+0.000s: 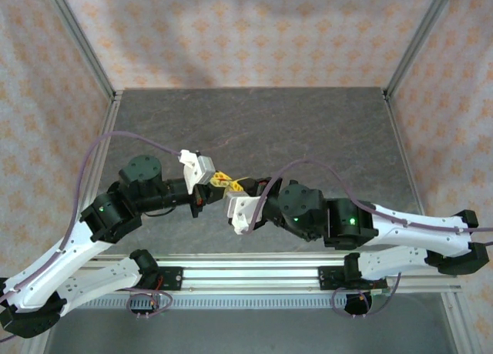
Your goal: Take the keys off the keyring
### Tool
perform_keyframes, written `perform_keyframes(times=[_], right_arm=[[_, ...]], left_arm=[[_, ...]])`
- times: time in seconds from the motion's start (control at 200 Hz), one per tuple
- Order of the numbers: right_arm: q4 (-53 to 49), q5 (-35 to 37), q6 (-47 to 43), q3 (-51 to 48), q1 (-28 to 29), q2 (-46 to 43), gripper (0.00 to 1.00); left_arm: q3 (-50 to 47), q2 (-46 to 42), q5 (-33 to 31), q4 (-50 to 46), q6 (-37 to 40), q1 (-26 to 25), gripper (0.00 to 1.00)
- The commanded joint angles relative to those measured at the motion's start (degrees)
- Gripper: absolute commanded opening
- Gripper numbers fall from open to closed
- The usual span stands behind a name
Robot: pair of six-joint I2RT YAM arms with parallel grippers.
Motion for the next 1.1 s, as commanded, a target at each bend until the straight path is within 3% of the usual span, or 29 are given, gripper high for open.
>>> perform_keyframes(times=[0.0, 0.4, 0.896, 1.096], right_arm=[[4.63, -18.05, -4.82, -1.70, 5.17, 6.99, 0.00], [10.23, -22.09, -5.88, 0.26, 5.82, 11.66, 0.00], [18.82, -31.03, 5.86, -0.01, 5.85, 8.59, 0.00], [16.57, -34.81, 10.00, 0.24, 5.68, 5.84, 0.00]], left_arm=[[2.28, 4.56, 5.81, 11.48, -2.32, -1.56, 0.00], [2.24, 5.33, 7.21, 11.10, -2.89, -1.57, 0.00], [1.14, 4.36, 7.17, 11.98, -3.86, -1.62, 0.00], [0.96, 4.25, 7.06, 12.84, -4.21, -1.53, 0.00]])
